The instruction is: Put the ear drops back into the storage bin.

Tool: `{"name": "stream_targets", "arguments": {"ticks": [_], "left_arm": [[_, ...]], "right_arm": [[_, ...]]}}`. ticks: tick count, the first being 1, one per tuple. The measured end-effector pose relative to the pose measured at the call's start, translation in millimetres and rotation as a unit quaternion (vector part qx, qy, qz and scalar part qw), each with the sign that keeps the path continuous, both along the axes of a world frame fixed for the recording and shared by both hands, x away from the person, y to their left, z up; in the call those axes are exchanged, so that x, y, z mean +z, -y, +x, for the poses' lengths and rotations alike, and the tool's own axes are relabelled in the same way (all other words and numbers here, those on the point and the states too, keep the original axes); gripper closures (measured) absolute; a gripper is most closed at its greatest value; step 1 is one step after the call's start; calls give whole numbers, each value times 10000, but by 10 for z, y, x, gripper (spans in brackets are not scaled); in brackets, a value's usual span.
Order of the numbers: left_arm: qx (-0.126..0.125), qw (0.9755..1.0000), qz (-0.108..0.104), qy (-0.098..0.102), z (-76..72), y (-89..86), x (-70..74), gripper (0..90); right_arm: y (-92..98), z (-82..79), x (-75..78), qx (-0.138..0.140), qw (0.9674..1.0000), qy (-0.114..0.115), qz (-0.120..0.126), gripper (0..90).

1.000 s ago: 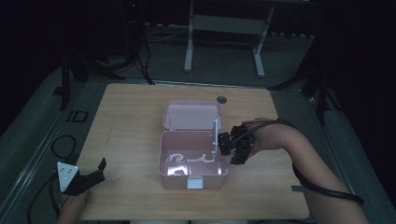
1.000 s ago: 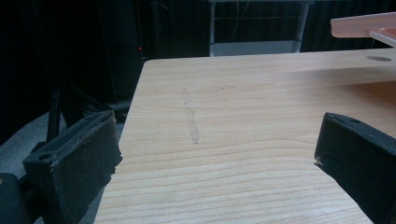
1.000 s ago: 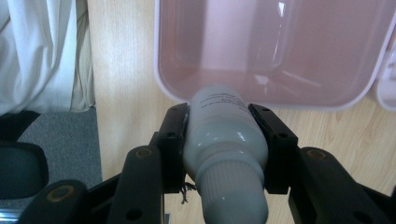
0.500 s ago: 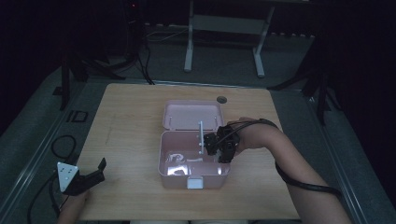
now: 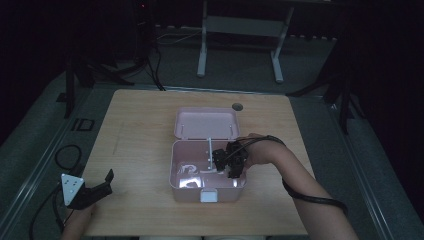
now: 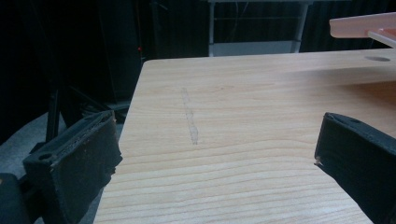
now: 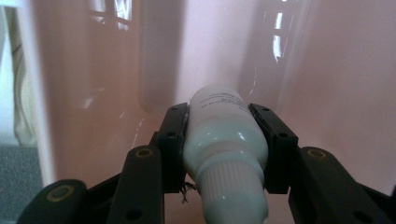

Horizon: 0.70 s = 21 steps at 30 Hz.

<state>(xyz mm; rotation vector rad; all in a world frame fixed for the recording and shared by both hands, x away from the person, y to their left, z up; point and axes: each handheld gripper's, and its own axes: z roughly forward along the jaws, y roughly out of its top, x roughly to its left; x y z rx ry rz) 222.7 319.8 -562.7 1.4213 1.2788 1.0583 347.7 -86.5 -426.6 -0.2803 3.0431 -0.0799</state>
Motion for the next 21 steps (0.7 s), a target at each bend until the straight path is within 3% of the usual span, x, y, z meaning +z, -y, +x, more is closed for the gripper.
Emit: {"name": "stream_targets", "arguments": {"ticks": [8, 14, 17, 21], "left_arm": [[-4, 10000, 4, -3, 0, 0, 0, 3], [-3, 10000, 8, -7, 0, 0, 0, 3], [-4, 10000, 4, -7, 1, 0, 0, 3], [-6, 10000, 5, -4, 0, 0, 0, 3]], "right_arm": [[-11, 45, -222, -55, 10000, 11, -70, 595], [-37, 66, -269, -120, 9999, 73, -32, 594], [-62, 58, -330, -55, 9999, 91, -99, 594], [-87, 83, -431, -173, 9996, 37, -234, 594]]}}
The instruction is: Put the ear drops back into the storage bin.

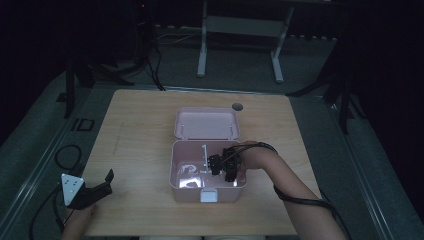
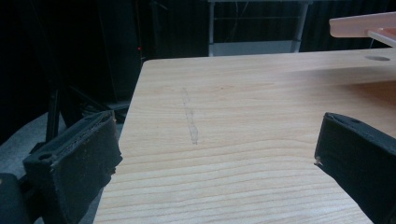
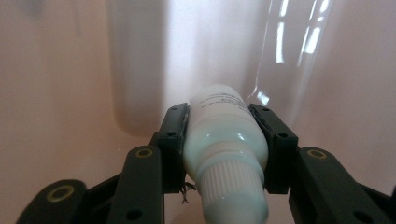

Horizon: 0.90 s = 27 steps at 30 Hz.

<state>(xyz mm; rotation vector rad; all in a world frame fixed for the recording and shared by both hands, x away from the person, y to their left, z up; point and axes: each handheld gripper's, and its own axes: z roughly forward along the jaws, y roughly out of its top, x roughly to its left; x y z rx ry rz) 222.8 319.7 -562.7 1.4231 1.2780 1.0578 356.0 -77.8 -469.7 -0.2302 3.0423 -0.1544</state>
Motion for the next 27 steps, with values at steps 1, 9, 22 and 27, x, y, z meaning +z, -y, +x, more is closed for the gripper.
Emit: {"name": "stream_targets", "arguments": {"ticks": [1, 9, 22, 27], "left_arm": [[-1, 10000, 0, 0, 0, 0, 0, 3], [-2, 10000, 1, -3, 0, 0, 0, 3], [-9, 10000, 8, 2, -1, 1, 0, 3], [-8, 10000, 8, 1, -1, 1, 0, 3]], "right_arm": [[-1, 7, -20, -24, 10000, -2, -23, 594], [-42, 58, -135, -198, 9996, -115, -135, 594], [-68, 87, -278, -238, 9987, -220, -396, 593], [-63, 95, -256, -354, 9983, -327, -332, 556]]}}
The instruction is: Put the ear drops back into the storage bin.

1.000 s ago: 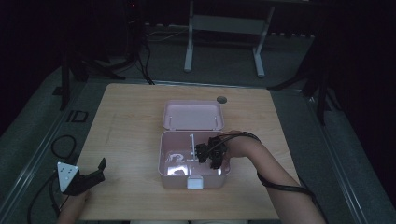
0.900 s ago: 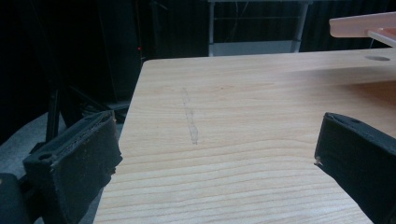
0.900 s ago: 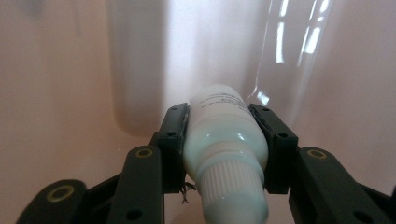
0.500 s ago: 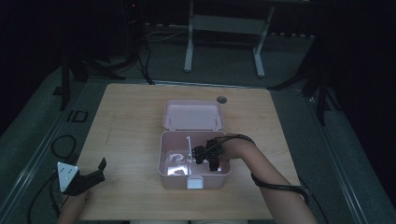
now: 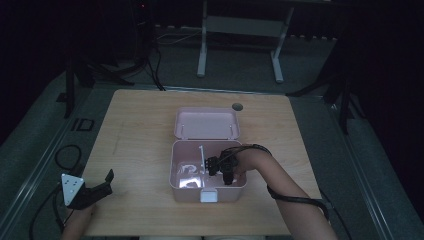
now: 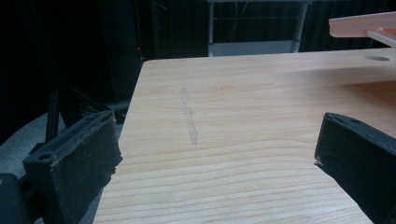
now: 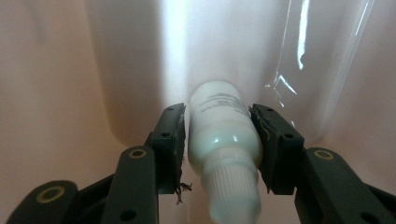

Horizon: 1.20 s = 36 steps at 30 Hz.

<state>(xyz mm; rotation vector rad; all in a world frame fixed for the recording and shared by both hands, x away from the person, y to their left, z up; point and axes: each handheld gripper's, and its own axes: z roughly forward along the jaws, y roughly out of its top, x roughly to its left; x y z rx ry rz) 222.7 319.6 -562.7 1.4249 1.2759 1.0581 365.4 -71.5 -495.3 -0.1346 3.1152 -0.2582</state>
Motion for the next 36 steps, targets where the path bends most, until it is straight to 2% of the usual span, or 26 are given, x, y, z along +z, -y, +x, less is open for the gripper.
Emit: {"name": "stream_targets", "arguments": {"ticks": [2, 7, 17, 20, 26, 28, 31, 33, 36], "left_arm": [[-3, 10000, 0, -1, 0, -1, 0, 3], [0, 10000, 3, -2, 0, 1, 0, 4], [7, 10000, 10, -6, 1, 2, 0, 4], [12, 10000, 9, -5, 1, 2, 0, 4], [11, 10000, 5, -10, 2, 1, 1, 4], [13, 10000, 5, -7, 2, 2, 0, 3], [15, 10000, 3, -9, 2, 2, 1, 4], [17, 10000, 14, -10, 1, 2, 1, 3], [22, 10000, 16, -14, 2, 4, 1, 4]], "right_arm": [[3, -2, 27, 69, 10000, 5, 4, 535], [16, -7, 131, 44, 9999, 39, 84, 523], [58, -33, 522, -7, 9992, 238, 326, 506], [71, -64, 616, 30, 9990, 208, 402, 506], [106, -89, 757, -2, 9983, 303, 492, 499], [167, -93, 880, -72, 9971, 412, 642, 488], [207, -93, 939, -100, 9966, 404, 713, 478], [294, -95, 1048, -153, 9951, 444, 872, 478], [379, -95, 1128, -207, 9938, 511, 963, 468]]}}
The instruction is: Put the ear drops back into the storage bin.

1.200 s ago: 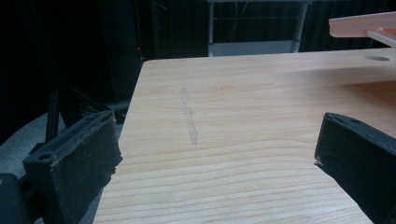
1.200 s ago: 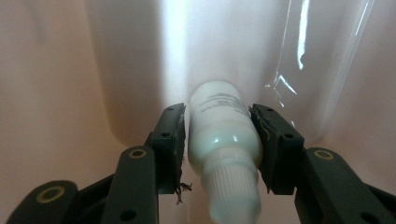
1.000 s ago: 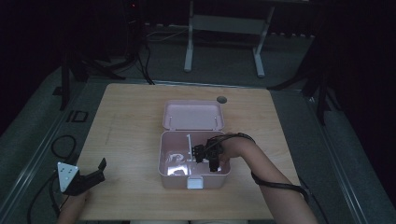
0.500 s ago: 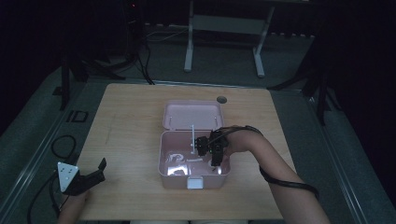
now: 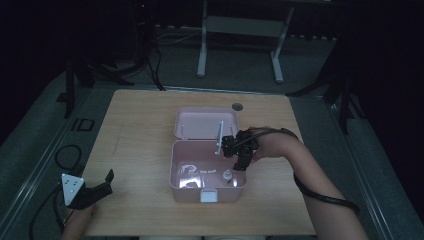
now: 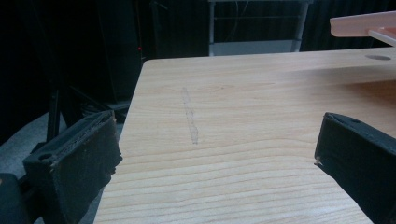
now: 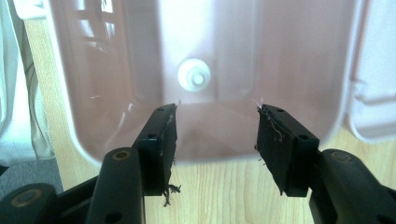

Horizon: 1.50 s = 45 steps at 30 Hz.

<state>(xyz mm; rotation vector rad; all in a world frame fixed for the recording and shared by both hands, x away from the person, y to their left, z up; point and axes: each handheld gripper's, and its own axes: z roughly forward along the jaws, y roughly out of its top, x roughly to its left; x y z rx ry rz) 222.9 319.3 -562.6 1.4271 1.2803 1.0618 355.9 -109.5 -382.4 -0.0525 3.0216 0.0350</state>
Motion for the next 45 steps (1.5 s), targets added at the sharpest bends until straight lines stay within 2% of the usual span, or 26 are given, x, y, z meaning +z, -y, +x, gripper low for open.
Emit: {"name": "stream_targets", "arguments": {"ticks": [6, 10, 13, 18, 20, 23, 26, 28, 33, 36, 37, 39, 40, 41, 42, 43, 44, 45], "left_arm": [[3, 10000, 1, -1, 0, 1, 0, 4], [6, 10000, -1, -6, 1, 0, 0, 3], [7, 10000, 0, -7, 1, 0, 0, 4], [12, 10000, -11, 3, 1, 2, 0, 3], [10, 10000, 0, 0, 1, 1, -1, 4], [16, 10000, 5, 1, 1, 3, -1, 3], [13, 10000, 13, 6, 0, 3, -1, 4], [14, 10000, 9, 6, 0, 3, -1, 3], [15, 10000, 6, 5, 0, 3, -1, 3], [15, 10000, 3, 7, 0, 3, -1, 4], [17, 10000, 7, 8, 0, 3, -1, 3], [18, 10000, 5, 7, 0, 3, -1, 4], [19, 10000, 2, 6, 0, 3, -1, 4], [15, 10000, 3, 8, 0, 2, -1, 4], [17, 10000, 2, 10, -1, 3, -1, 4], [15, 10000, 3, 10, -1, 3, -1, 4], [17, 10000, 2, 11, -1, 3, -1, 4], [15, 10000, 4, 10, -1, 3, -1, 3]], "right_arm": [[163, 2, 132, -100, 9997, 85, 221, 457], [298, 17, 192, -265, 9988, 111, 394, 440], [363, 29, 211, -371, 9983, 136, 429, 424], [558, 77, 213, -717, 9957, 208, 543, 324], [639, 95, 193, -878, 9941, 253, 585, 294], [761, 133, 142, -1098, 9907, 434, 671, 252], [881, 183, 59, -1366, 9867, 460, 745, 177], [958, 200, -5, -1434, 9855, 453, 785, 146], [1140, 250, -184, -1763, 9778, 299, 1096, 136], [1199, 255, -270, -1817, 9766, 232, 1131, 134], [1246, 267, -344, -1940, 9738, 172, 1173, 134], [1261, 265, -374, -1955, 9737, 196, 1151, 133], [1298, 266, -445, -2006, 9720, 246, 1198, 134], [1298, 266, -445, -2006, 9720, 246, 1198, 134], [1316, 266, -479, -2072, 9698, 226, 1267, 134], [1357, 265, -562, -2164, 9662, 287, 1374, 134], [1357, 265, -562, -2164, 9662, 287, 1374, 134], [1371, 268, -588, -2219, 9642, 294, 1424, 134]]}}
